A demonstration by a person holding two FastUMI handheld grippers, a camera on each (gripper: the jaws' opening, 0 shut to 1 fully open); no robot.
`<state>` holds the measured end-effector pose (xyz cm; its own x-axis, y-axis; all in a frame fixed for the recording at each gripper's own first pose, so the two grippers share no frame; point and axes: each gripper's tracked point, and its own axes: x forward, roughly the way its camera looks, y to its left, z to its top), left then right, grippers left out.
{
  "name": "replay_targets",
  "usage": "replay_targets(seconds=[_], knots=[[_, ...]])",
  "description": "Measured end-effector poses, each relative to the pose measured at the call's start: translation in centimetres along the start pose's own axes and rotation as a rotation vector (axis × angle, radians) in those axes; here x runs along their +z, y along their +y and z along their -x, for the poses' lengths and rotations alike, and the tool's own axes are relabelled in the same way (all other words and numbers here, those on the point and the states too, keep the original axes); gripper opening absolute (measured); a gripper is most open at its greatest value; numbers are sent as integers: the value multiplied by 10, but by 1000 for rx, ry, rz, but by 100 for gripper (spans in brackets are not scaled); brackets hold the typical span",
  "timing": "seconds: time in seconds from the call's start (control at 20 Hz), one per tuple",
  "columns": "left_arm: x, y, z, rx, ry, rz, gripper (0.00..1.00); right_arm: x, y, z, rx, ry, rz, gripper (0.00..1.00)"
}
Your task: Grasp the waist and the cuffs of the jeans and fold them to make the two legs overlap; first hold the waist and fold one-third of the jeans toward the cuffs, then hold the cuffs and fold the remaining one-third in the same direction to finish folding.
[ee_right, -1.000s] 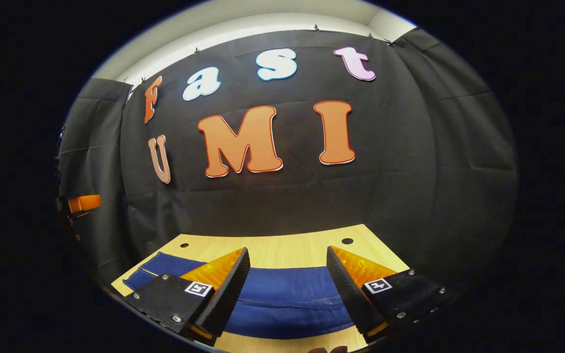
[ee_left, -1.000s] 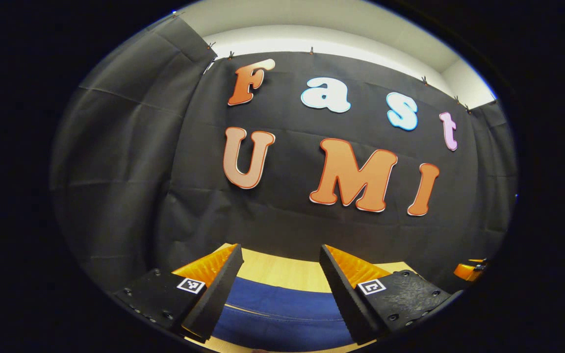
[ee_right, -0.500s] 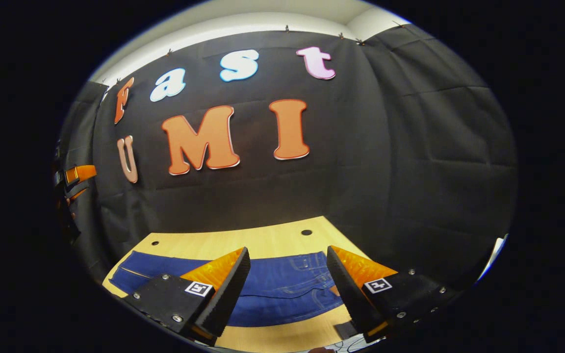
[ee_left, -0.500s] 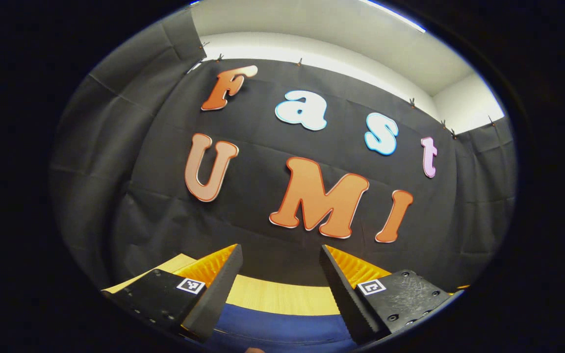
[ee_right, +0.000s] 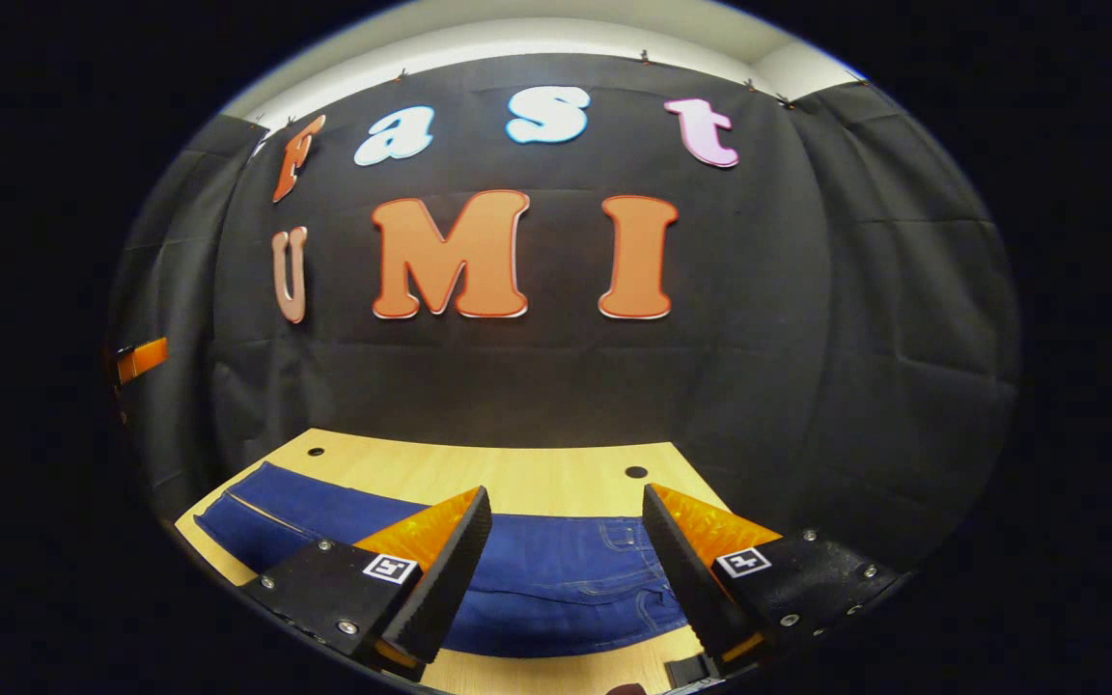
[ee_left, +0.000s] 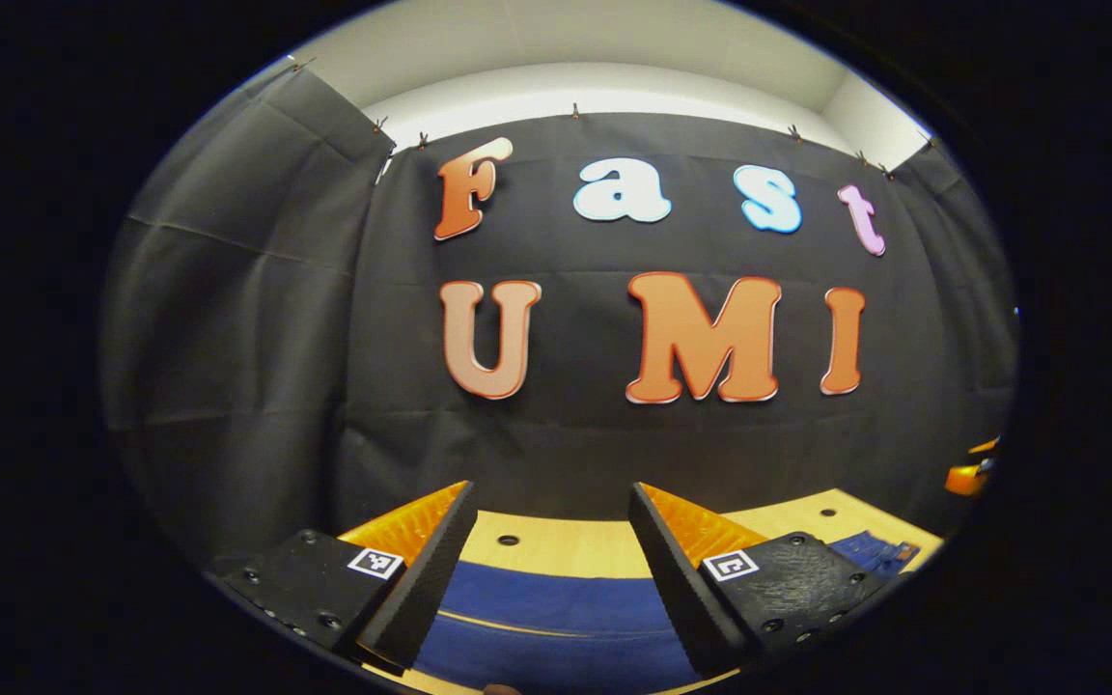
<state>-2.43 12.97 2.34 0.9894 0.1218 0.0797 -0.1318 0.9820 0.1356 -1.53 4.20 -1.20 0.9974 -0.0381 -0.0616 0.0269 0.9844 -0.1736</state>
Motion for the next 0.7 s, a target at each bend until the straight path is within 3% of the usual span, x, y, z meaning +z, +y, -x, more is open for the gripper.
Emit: replay_targets(seconds=[0.15, 0.2, 0.35, 0.7], knots=[[-25, 28, 12, -4, 37, -77, 99, 0, 20, -1, 32, -9, 39, 96], [-36, 40, 12, -1, 65, -134, 96, -5, 23, -1, 37, 1, 45, 96], [-64, 67, 13, 1, 123, -351, 98, -16, 27, 0, 32, 30, 63, 97], [-180, 34, 33, -247, 311, -780, 98, -40, 11, 2, 5, 93, 87, 97]])
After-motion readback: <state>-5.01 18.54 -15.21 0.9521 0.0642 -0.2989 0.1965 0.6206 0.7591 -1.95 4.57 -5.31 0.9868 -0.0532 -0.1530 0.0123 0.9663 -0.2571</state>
